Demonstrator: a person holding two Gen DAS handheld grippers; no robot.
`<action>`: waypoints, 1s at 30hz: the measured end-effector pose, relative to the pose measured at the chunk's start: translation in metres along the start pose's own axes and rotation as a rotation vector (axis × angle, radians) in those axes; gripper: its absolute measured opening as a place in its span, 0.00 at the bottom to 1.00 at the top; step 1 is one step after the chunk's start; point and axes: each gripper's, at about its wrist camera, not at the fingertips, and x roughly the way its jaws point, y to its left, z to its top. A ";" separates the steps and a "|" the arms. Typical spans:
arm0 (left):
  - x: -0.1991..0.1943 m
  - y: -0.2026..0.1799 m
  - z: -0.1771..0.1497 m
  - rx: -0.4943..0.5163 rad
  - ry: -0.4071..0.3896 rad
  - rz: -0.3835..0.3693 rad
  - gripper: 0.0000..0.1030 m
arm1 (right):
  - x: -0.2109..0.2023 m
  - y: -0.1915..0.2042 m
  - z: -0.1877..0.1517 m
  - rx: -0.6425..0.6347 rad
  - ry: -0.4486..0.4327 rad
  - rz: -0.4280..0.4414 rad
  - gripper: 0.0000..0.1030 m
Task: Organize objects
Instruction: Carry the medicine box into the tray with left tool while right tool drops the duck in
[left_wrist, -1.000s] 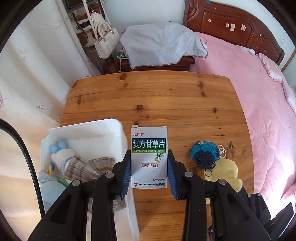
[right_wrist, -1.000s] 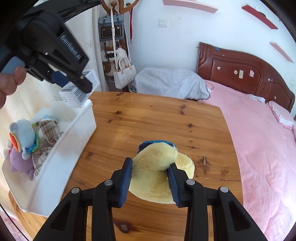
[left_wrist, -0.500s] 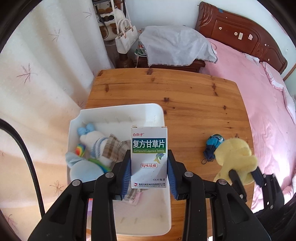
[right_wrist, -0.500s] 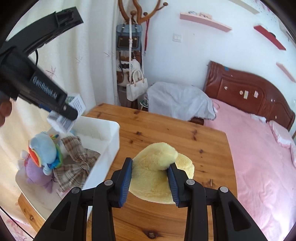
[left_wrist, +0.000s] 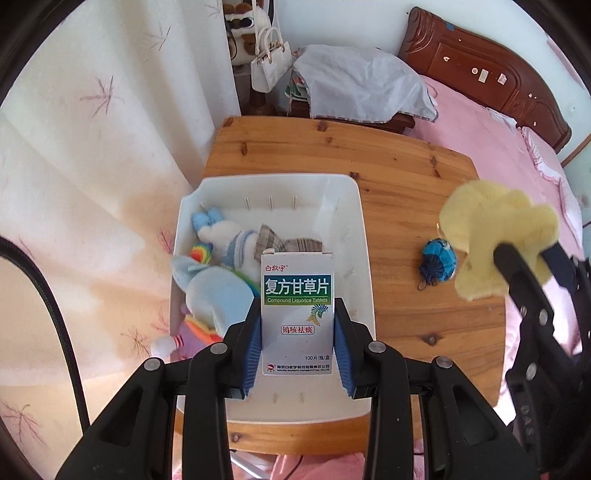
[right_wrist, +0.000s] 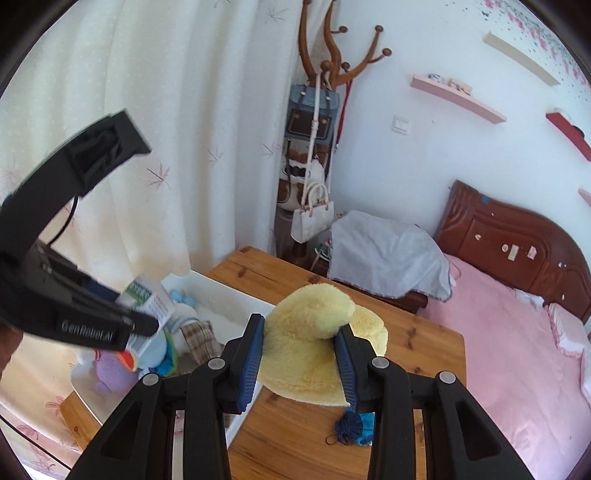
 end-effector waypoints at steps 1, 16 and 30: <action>0.000 0.004 -0.003 -0.009 0.008 -0.002 0.37 | 0.000 0.002 0.002 -0.005 -0.002 0.006 0.36; 0.010 0.032 -0.035 -0.109 0.062 -0.017 0.37 | 0.002 0.031 0.025 -0.040 -0.022 0.149 0.37; 0.004 0.031 -0.038 -0.149 0.046 0.005 0.49 | 0.008 0.035 0.030 -0.034 -0.011 0.199 0.42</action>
